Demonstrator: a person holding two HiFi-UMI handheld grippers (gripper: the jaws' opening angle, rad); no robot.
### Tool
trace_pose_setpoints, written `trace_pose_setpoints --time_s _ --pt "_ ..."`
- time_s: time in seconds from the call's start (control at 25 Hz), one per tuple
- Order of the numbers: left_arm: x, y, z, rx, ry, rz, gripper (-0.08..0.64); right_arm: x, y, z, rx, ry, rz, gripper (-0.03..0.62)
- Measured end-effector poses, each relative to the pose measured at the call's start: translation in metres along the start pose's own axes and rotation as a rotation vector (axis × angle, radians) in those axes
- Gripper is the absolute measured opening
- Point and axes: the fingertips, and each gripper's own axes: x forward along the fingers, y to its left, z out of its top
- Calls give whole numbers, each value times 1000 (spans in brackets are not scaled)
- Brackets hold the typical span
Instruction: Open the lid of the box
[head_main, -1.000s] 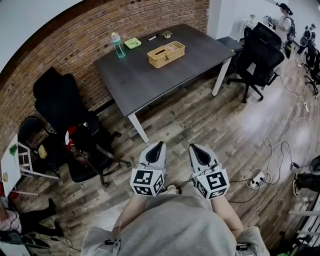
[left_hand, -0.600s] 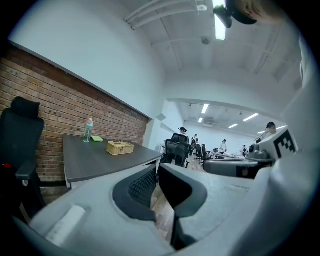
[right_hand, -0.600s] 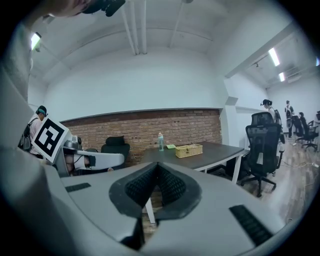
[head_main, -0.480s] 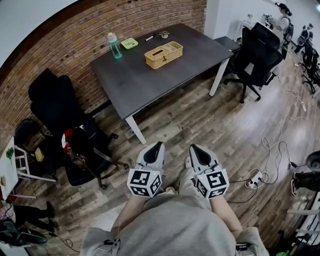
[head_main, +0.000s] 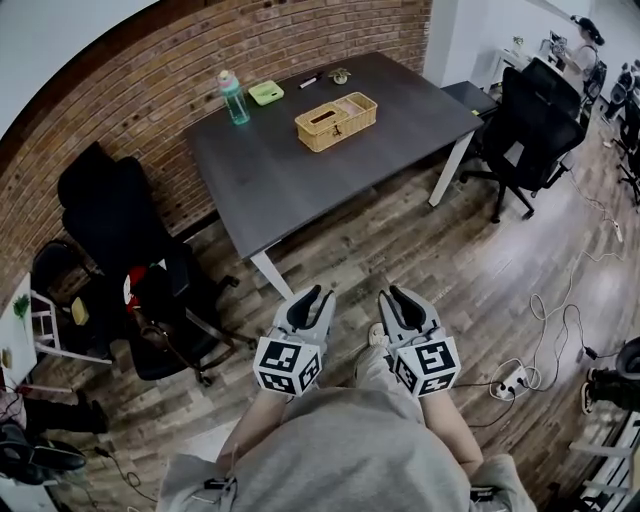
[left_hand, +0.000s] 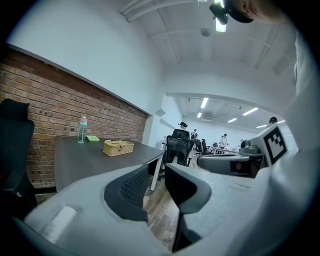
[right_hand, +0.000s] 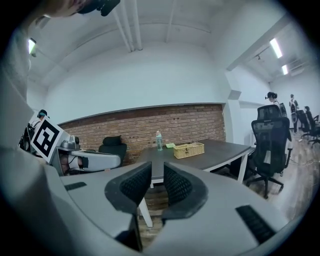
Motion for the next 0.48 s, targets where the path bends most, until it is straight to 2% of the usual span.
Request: trace_pose_setpoints --time_s 0.28,0.48 --pt "59 19 21 -6 -10 41 141 44 -51 18 -7 15 26 118" --pt "101 31 35 -26 -23 84 149 76 -87 35 -26 22 65 137"
